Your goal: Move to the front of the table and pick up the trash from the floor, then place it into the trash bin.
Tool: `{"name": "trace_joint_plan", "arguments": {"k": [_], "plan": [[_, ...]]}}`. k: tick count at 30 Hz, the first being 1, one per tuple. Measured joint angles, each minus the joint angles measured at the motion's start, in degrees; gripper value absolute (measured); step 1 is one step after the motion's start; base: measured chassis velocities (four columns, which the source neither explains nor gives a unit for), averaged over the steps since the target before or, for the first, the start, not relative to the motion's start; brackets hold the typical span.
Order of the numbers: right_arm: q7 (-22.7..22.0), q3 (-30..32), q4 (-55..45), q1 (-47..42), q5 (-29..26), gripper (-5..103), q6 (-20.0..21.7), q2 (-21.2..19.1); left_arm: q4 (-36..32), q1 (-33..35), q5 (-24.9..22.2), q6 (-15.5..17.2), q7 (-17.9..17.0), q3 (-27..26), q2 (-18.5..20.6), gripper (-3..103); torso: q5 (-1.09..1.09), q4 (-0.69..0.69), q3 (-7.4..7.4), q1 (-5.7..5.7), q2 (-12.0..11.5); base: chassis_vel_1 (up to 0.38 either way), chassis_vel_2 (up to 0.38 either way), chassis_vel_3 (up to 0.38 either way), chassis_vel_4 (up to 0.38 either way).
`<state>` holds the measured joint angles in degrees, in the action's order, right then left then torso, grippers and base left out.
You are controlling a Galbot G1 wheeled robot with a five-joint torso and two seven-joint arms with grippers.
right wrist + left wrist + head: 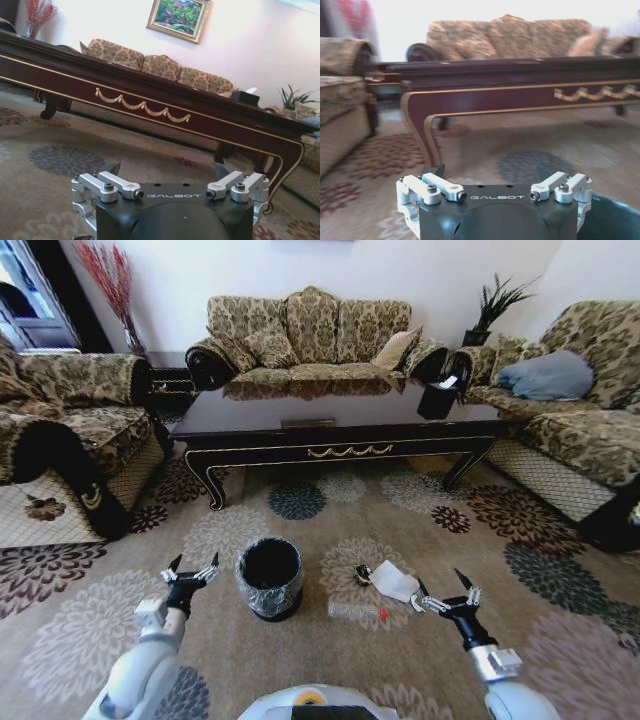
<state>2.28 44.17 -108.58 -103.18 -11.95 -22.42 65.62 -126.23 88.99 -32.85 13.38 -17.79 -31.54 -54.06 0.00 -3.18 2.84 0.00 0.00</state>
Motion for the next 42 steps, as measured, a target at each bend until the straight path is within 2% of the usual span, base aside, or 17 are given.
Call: {"name": "trace_joint_plan", "arguments": {"k": [1,2,4,5,6,7,9,10,11,15,19,23,28,29,33,39,42], "plan": [[0.0,0.0,0.1,-0.1,0.1,100,-0.2,0.4,0.1,-1.6,-1.7,1.3,-0.4,1.3,1.8,100,0.0,-0.03,0.0,0.0,0.0,0.0,0.0,0.0,0.0],[0.0,0.0,0.1,-0.1,0.1,100,-0.2,0.4,0.1,-1.6,-1.7,1.3,-0.4,1.3,1.8,100,0.0,-0.03,0.0,0.0,0.0,0.0,0.0,0.0,0.0],[0.0,0.0,0.2,-0.2,0.3,100,-0.4,0.9,0.4,-4.3,-5.6,3.7,-1.5,3.6,4.5,100,0.0,-0.04,0.0,0.0,0.0,0.0,0.0,0.0,0.0],[0.0,0.1,0.2,-0.2,0.5,100,-0.5,1.3,0.7,-6.9,-10.1,6.7,-3.0,5.8,6.6,100,0.0,-0.02,0.02,0.0,0.0,0.0,0.0,0.0,0.0],[0.0,0.1,0.2,-0.1,0.6,100,-0.4,1.4,0.9,-8.0,-12.1,8.1,-3.9,6.6,7.4,100,0.0,-0.03,0.02,0.01,0.0,0.0,0.0,0.0,0.0],[0.0,0.1,0.2,-0.1,0.6,100,-0.4,1.4,0.9,-8.0,-12.1,8.1,-3.9,6.6,7.4,100,0.0,-0.03,0.02,0.01,0.0,0.0,0.0,0.0,0.0],[-0.5,-0.2,0.1,0.3,1.4,100,0.4,0.9,0.9,-9.4,-16.6,12.2,-6.9,8.0,8.3,100,0.0,-0.01,0.02,0.01,0.0,0.0,0.0,0.0,0.0],[-0.5,-0.2,0.1,0.3,1.4,100,0.4,0.9,0.9,-9.4,-16.6,12.2,-6.9,8.0,8.3,100,0.0,-0.01,0.02,0.01,0.0,0.0,0.0,0.0,0.0],[-0.5,-0.3,0.4,0.4,2.4,100,0.5,0.5,0.4,-9.5,-18.5,14.6,-8.9,8.2,8.3,100,-0.01,0.01,0.02,0.0,0.0,0.0,0.0,0.0,0.0],[0.2,-0.2,1.3,-0.1,4.1,100,-0.2,0.5,-0.4,-9.7,-23.2,19.1,-12.0,8.3,7.8,100,0.01,0.01,0.02,0.0,0.0,0.0,0.0,0.0,0.0],[0.3,-0.4,1.3,-0.2,4.1,100,-0.4,0.4,2.0,-10.8,-25.3,20.8,-12.2,8.3,7.0,100,0.01,-0.02,0.02,0.0,0.0,0.0,0.0,0.0,0.0],[0.3,-1.0,1.3,0.2,4.0,100,-0.3,-0.4,5.8,-12.6,-23.9,20.7,-10.7,9.1,5.5,100,-0.01,0.03,0.02,0.0,0.0,0.0,0.0,0.0,0.0],[0.3,-0.8,1.0,-0.9,3.8,100,-0.3,-0.8,10.2,-17.5,-23.0,20.2,-9.9,12.8,2.7,100,0.0,-0.03,0.02,0.0,0.0,0.0,0.0,0.0,0.0],[0.3,-0.6,0.7,-1.4,3.8,100,-0.3,-1.0,11.8,-19.1,-21.8,19.8,-9.8,14.2,1.0,100,0.0,-0.03,0.02,0.0,0.0,0.0,0.0,0.0,0.0],[-0.1,-0.5,0.7,-1.6,4.2,100,-0.3,-1.4,13.9,-20.9,-21.7,19.9,-10.6,16.1,-1.8,100,0.0,-0.01,0.02,0.0,0.0,0.0,0.0,0.0,0.0],[-0.5,-0.2,-0.1,-1.9,4.2,100,0.0,-1.4,15.6,-20.8,-22.2,20.2,-11.0,16.8,-3.1,100,0.0,0.01,0.02,0.0,0.0,0.0,0.0,0.0,0.0],[-0.5,-0.4,-0.2,-2.0,4.3,100,0.0,-0.9,17.2,-22.6,-24.1,21.0,-11.6,17.6,-3.7,100,0.0,0.0,0.02,0.0,0.0,0.0,0.0,0.0,0.0]]}}
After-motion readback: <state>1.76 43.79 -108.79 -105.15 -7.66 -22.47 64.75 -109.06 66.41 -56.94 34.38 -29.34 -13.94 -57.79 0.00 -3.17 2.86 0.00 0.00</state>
